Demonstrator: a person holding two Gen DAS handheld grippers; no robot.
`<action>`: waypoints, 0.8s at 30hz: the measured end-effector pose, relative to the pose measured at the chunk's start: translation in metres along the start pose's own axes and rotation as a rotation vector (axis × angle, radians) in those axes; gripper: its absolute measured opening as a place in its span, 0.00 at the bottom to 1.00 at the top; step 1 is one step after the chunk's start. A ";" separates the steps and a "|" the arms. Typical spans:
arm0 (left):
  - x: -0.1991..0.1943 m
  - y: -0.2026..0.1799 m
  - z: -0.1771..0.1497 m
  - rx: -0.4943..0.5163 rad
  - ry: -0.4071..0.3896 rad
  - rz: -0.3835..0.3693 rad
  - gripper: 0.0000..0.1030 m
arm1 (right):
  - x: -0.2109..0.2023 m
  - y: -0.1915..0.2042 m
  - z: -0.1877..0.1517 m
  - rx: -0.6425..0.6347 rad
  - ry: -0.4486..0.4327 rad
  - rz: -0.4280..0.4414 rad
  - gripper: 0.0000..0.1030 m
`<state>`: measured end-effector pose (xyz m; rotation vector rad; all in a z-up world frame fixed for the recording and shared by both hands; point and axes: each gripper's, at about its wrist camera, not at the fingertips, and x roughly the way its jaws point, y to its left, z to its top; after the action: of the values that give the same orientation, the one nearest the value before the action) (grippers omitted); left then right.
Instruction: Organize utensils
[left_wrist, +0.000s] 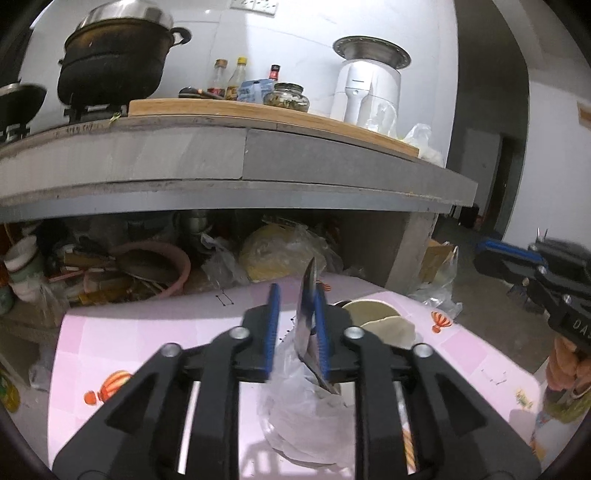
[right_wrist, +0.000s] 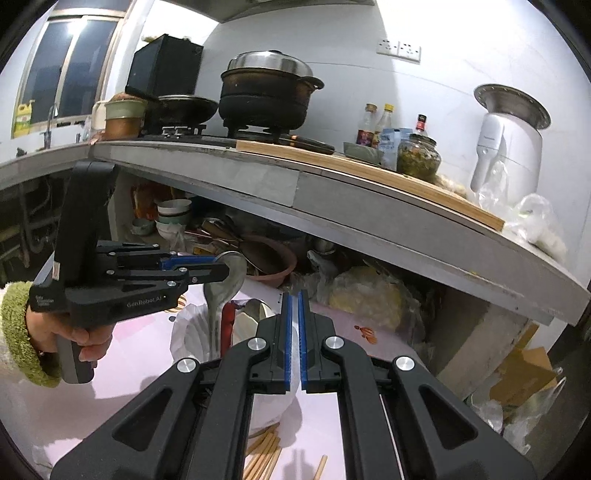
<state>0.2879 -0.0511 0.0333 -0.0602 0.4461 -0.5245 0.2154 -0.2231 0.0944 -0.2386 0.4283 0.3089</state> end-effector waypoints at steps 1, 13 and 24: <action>-0.002 0.002 0.001 -0.024 0.001 -0.011 0.25 | -0.003 -0.003 -0.001 0.010 0.000 0.001 0.03; -0.051 0.019 0.010 -0.177 -0.036 -0.039 0.48 | -0.042 -0.034 -0.012 0.167 0.008 0.030 0.05; -0.116 0.001 -0.041 -0.174 0.034 0.024 0.72 | -0.078 -0.041 -0.067 0.346 0.160 0.098 0.50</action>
<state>0.1817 0.0098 0.0422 -0.2130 0.5241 -0.4632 0.1376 -0.2994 0.0763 0.0975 0.6443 0.3072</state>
